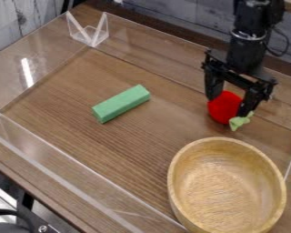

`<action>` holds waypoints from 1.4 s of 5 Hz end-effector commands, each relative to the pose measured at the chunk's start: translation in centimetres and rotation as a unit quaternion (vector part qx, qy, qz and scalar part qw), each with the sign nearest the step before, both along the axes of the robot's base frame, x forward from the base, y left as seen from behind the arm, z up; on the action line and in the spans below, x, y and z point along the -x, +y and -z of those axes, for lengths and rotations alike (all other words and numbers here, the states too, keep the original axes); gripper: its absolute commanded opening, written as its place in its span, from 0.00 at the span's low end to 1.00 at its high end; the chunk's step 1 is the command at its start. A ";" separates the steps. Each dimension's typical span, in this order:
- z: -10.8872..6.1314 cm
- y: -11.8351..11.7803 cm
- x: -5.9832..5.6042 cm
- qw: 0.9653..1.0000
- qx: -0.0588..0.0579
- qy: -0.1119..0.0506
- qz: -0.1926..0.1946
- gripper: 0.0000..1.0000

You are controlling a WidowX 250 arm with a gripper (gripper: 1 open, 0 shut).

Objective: Move the red object to the left side of the table

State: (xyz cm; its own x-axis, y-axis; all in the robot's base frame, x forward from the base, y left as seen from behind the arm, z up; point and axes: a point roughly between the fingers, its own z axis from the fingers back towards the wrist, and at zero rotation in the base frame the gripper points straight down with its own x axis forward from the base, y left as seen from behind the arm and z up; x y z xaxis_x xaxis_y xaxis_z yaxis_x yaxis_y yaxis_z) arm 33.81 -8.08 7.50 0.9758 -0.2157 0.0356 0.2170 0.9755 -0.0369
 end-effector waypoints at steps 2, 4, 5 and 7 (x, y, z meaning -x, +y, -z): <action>-2.8 0.7 -0.7 0.998 0.016 -0.064 -0.019 1.00; -0.8 1.1 -1.1 0.998 0.009 -0.052 -0.024 1.00; -0.5 1.5 -1.2 0.998 0.008 -0.055 -0.031 1.00; -1.6 1.9 -1.1 0.996 0.012 -0.074 -0.042 1.00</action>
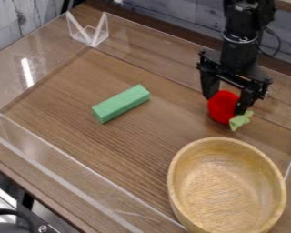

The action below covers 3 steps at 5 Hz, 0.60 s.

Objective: Move the red object to the left side of the table

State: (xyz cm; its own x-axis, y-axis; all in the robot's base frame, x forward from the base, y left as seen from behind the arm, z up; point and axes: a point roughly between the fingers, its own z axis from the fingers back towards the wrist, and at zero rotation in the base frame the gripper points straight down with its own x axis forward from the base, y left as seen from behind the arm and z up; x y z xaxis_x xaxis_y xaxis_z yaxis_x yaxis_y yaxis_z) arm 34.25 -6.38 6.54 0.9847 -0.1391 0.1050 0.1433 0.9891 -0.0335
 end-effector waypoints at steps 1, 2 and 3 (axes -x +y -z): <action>-3.4 0.1 -0.3 0.999 0.008 -0.049 -0.003 1.00; -3.4 0.0 -0.3 0.999 0.008 -0.053 0.003 1.00; -2.7 -0.1 -0.7 0.999 0.006 -0.051 0.004 1.00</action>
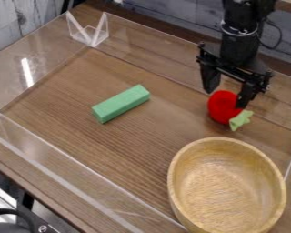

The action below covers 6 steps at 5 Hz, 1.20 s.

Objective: Move the red object to the left side of the table

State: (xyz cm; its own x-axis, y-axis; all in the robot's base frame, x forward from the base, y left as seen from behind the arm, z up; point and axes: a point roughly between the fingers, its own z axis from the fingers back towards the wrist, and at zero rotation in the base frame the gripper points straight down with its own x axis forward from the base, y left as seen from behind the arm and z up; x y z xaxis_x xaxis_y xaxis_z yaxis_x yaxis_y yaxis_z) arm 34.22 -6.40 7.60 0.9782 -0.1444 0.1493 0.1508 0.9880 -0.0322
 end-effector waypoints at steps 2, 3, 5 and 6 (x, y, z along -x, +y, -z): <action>-1.2 -0.2 -1.0 1.000 0.000 -0.029 0.005 1.00; -0.4 -0.2 -1.2 1.000 -0.001 -0.023 0.004 1.00; 1.0 -0.2 -1.7 1.000 -0.005 -0.014 0.001 0.00; 0.1 0.1 -1.7 1.000 -0.001 -0.019 -0.003 0.00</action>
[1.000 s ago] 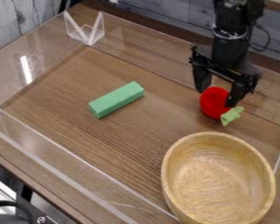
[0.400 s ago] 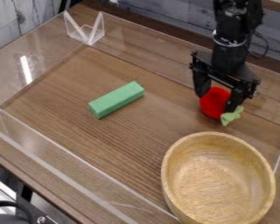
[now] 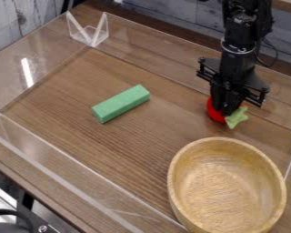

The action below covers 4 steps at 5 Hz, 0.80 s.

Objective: Move the red object to the left side of the table

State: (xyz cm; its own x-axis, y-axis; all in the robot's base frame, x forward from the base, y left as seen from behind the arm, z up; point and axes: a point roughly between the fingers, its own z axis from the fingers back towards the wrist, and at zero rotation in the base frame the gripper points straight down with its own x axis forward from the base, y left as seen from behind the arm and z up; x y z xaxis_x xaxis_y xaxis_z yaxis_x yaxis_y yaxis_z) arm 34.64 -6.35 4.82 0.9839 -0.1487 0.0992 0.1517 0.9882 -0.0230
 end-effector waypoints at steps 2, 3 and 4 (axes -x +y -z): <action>-4.4 1.0 -1.4 0.998 0.012 -0.059 -0.014 0.00; -3.3 0.5 -2.0 0.998 0.009 -0.054 -0.009 0.00; -2.0 0.2 -2.3 0.999 0.007 -0.045 -0.004 0.00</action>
